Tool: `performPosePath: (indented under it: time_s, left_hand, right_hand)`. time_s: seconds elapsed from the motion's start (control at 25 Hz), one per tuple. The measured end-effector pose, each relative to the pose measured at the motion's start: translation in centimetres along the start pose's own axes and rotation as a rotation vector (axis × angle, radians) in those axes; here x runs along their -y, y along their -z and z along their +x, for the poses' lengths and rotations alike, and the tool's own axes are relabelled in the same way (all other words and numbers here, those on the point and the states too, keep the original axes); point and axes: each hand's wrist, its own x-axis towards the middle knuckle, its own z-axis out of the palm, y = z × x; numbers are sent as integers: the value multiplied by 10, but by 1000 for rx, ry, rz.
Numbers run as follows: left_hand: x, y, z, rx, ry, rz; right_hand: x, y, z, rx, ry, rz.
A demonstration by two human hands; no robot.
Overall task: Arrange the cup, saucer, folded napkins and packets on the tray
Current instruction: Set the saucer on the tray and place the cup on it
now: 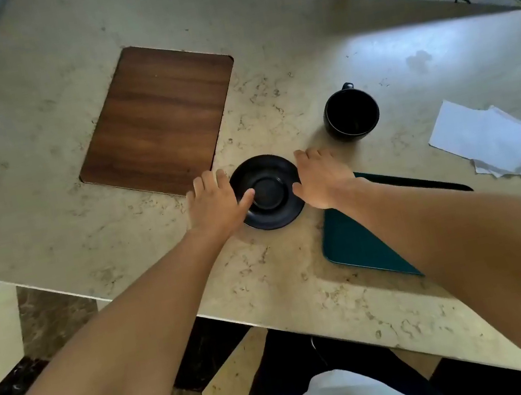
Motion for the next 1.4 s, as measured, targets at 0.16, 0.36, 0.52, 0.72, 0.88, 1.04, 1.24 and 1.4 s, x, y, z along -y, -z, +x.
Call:
performPosePath:
  time_s: [0.16, 0.36, 0.52, 0.72, 0.88, 1.04, 1.24, 1.4]
  left_hand:
    - [2, -8, 1, 16, 45, -86]
    - [2, -8, 1, 4, 54, -263]
    - [-7, -5, 6, 56, 147, -390]
    - [-13, 2, 13, 120, 267, -440]
    - [-13, 6, 13, 127, 287, -469]
    - [-15, 20, 14, 100, 285, -539]
    - [-41, 48, 18, 76, 245, -631]
    - [-77, 62, 16, 89, 159, -662]
  right_hand:
    - [2, -6, 2, 8, 28, -7]
    - [4, -9, 3, 14, 13, 28]
    - [5, -10, 4, 35, -20, 113]
    - [9, -12, 3, 70, -56, 286]
    - [10, -6, -2, 54, -65, 380]
    - [3, 7, -9, 0, -71, 489]
    - [-25, 22, -27, -106, -142, 659]
    - [-58, 25, -48, -162, -228, 711]
